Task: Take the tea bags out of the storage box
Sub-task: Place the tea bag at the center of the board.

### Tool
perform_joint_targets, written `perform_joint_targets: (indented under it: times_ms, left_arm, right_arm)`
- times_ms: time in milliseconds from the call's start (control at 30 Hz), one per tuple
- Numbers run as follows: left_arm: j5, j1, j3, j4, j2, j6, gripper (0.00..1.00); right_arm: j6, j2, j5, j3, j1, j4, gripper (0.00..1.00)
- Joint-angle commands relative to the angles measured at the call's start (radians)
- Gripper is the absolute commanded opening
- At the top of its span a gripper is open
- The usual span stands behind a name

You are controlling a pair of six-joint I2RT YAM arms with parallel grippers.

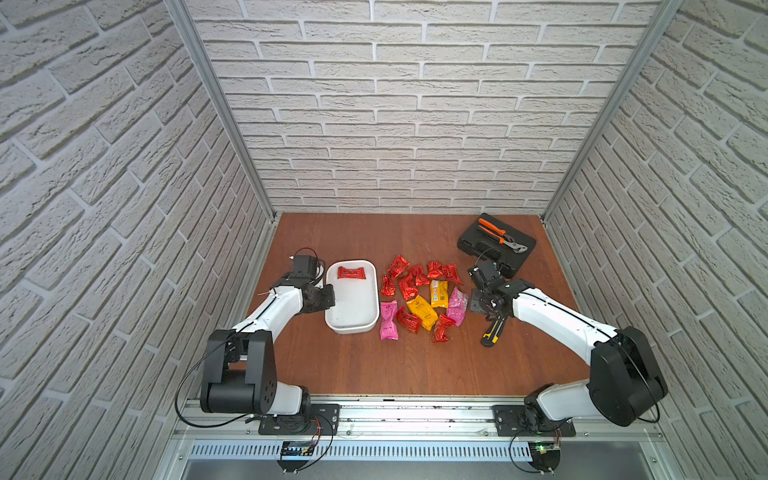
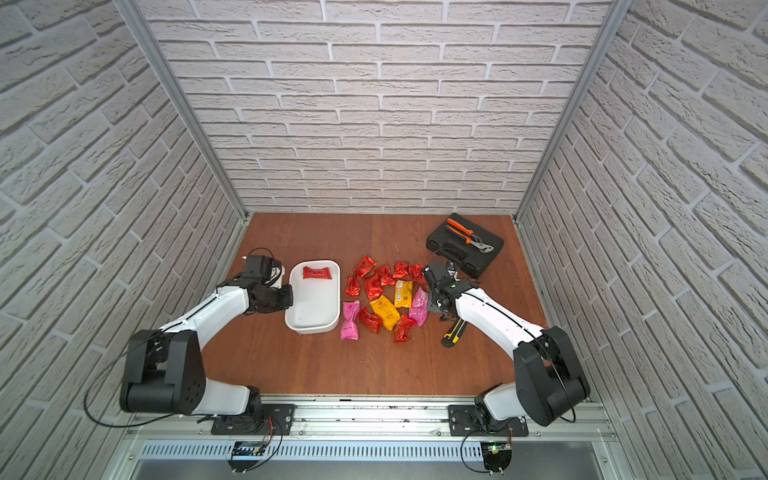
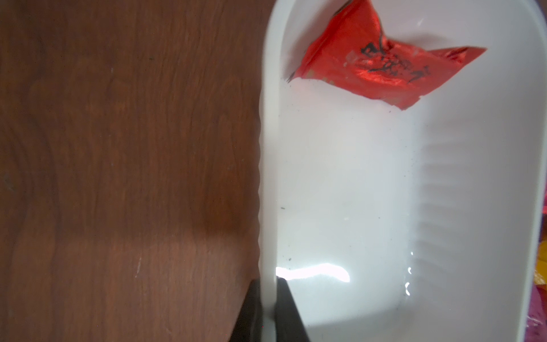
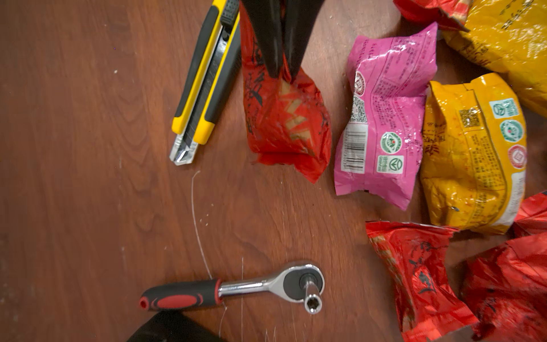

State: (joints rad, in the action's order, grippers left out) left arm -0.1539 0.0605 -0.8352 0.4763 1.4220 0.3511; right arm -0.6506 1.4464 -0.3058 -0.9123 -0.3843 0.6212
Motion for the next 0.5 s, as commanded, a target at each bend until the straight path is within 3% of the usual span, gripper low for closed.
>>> perform_joint_targets:
  times_ms: [0, 167, 333, 467]
  left_arm:
    - [0.01, 0.007, -0.026, 0.006, -0.014, -0.019, 0.0]
    - [0.022, 0.008, -0.026, 0.009, -0.021, -0.023, 0.0]
    - [0.02, 0.011, -0.028, 0.008, -0.02, -0.024, 0.0]
    - [0.007, 0.017, -0.024, -0.007, -0.026, -0.024, 0.0]
  right_arm:
    - [0.007, 0.029, 0.052, -0.007, 0.012, -0.037, 0.19]
    - [0.038, 0.028, 0.031, -0.051, 0.019, 0.0, 0.42]
    - [0.126, -0.002, 0.067, -0.121, 0.019, 0.006, 0.48]
    - [0.288, 0.031, 0.235, -0.186, 0.003, -0.065, 0.49]
